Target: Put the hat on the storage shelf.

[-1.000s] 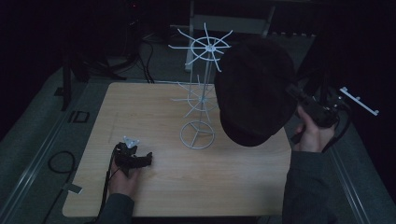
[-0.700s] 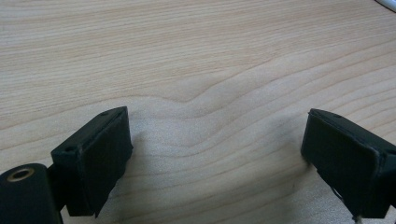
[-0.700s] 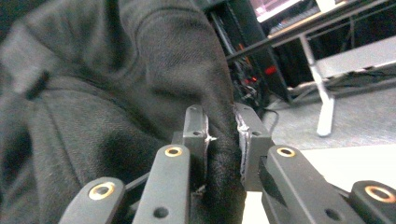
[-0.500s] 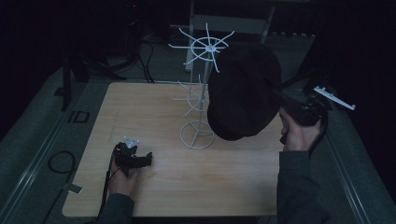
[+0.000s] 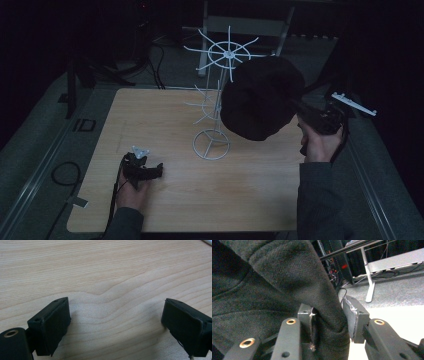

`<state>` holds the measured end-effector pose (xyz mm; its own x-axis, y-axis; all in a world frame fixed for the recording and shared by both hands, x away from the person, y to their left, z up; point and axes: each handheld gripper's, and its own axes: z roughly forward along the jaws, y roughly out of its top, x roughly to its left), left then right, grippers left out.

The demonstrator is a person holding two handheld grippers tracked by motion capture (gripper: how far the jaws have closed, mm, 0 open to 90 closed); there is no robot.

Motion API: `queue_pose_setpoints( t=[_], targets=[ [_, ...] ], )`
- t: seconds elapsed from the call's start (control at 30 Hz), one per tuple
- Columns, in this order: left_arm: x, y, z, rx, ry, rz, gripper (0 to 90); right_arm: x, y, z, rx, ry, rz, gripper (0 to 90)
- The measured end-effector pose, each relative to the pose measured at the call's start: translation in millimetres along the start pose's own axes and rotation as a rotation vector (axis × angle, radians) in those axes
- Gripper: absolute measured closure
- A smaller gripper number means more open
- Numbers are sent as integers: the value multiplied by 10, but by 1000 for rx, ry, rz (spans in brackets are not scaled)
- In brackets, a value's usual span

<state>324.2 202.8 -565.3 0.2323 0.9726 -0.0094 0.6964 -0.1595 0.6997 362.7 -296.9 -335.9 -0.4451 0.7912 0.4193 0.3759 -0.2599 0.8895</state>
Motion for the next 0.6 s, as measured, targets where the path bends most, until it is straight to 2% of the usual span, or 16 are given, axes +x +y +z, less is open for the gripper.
queue_pose_setpoints(
  t=[0.27,0.43,0.6],
  targets=[
    [0,0,-1,0,1,1,91,22,-1,-63,1,-55,-51,552],
    [0,0,-1,1,0,1,91,4,13,-123,-5,-66,-55,535],
    [-1,0,0,-1,0,-1,91,-44,-17,-135,26,-100,-62,545]
  ],
)
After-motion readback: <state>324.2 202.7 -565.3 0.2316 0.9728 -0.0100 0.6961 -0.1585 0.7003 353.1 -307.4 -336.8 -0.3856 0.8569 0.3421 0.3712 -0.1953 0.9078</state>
